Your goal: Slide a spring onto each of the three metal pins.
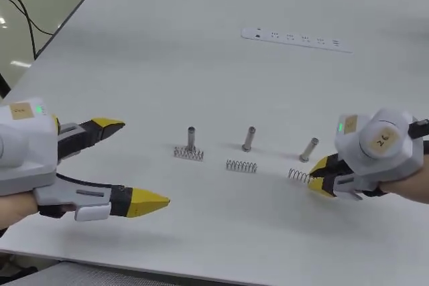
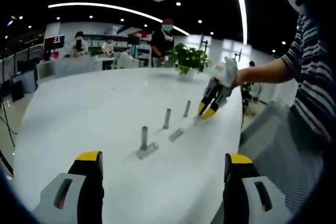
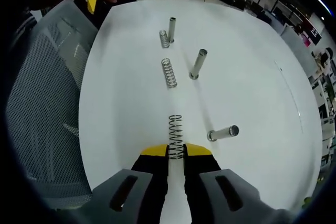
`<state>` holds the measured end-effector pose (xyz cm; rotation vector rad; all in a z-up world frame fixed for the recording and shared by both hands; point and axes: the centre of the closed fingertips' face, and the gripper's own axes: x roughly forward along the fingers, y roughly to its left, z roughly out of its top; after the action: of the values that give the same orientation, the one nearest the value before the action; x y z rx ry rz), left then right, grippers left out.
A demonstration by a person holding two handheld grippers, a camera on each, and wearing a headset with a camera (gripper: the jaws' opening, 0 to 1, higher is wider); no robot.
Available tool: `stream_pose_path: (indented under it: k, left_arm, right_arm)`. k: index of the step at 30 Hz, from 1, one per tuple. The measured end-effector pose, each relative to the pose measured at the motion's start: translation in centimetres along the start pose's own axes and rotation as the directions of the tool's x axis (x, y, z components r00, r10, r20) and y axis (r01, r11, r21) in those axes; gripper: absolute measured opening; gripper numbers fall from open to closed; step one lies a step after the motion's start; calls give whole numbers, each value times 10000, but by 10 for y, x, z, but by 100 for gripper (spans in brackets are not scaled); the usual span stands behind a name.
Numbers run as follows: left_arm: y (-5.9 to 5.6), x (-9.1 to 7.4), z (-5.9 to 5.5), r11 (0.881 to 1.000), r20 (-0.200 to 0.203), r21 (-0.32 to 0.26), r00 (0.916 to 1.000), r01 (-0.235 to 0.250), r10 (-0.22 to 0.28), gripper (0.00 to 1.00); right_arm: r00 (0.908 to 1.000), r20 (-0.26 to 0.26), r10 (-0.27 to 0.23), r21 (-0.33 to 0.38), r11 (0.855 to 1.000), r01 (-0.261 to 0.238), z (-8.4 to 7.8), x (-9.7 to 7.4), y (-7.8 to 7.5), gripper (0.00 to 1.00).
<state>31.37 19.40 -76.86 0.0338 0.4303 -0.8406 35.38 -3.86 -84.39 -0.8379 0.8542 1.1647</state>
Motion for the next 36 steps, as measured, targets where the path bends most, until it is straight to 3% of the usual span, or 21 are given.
stream_pose_path:
  k: [12,15,20,25,36]
  left_arm:
    - [-8,4,-1,9992,-146,33,9991,402,-401,90]
    - [-11,5,-6,9981,-404,18,9973,615,-614,87]
    - [-17,8,-2,9951,-401,-12,9943,992,-992,85]
    - [-28,14,-2,9866,-607,47,9848,1632,-1626,80]
    - [-43,29,0,9670,-914,73,9632,2546,-2529,71]
  right_arm:
    - [9998,191,37,-272,9996,-32,12,-9,7,7]
    - [9997,221,89,-403,9992,-80,15,-11,10,7]
    - [9995,292,153,-634,9979,-135,21,-14,15,7]
    - [9993,310,217,-846,9962,-190,27,-17,21,7]
    - [9989,309,354,-1268,9914,-312,39,-20,29,7]
